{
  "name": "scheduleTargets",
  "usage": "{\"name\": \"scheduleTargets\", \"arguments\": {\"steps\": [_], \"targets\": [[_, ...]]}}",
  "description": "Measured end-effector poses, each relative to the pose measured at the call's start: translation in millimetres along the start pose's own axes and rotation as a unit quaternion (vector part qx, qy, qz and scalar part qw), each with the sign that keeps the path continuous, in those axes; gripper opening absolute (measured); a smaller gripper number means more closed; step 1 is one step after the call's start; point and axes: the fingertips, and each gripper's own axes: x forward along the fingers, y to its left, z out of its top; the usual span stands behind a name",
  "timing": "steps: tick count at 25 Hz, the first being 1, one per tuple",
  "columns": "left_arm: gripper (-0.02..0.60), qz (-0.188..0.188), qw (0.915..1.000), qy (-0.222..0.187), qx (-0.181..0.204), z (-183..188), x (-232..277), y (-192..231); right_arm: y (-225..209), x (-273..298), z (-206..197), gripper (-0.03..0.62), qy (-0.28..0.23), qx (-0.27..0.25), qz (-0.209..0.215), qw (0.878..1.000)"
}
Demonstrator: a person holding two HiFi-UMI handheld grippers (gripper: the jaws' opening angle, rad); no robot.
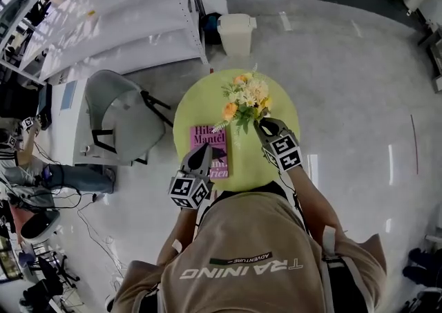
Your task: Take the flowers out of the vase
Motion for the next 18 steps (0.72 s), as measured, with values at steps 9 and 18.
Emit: {"name": "scheduleTargets", "arguments": {"steps": [9,18], "targets": [[0.002,-0.002,0.9998,0.020,0.000,-12.8,-21.9,22.9,36.0,33.9,-79.4,0.034,0.088,0.020,0.007,0.996],[0.002,-0.014,0.9992,0.038,-0.002,-26.3,-23.2,33.8,47.8,72.9,-158.1,0.034,0.198,0.024,-0.006,0.980]]}}
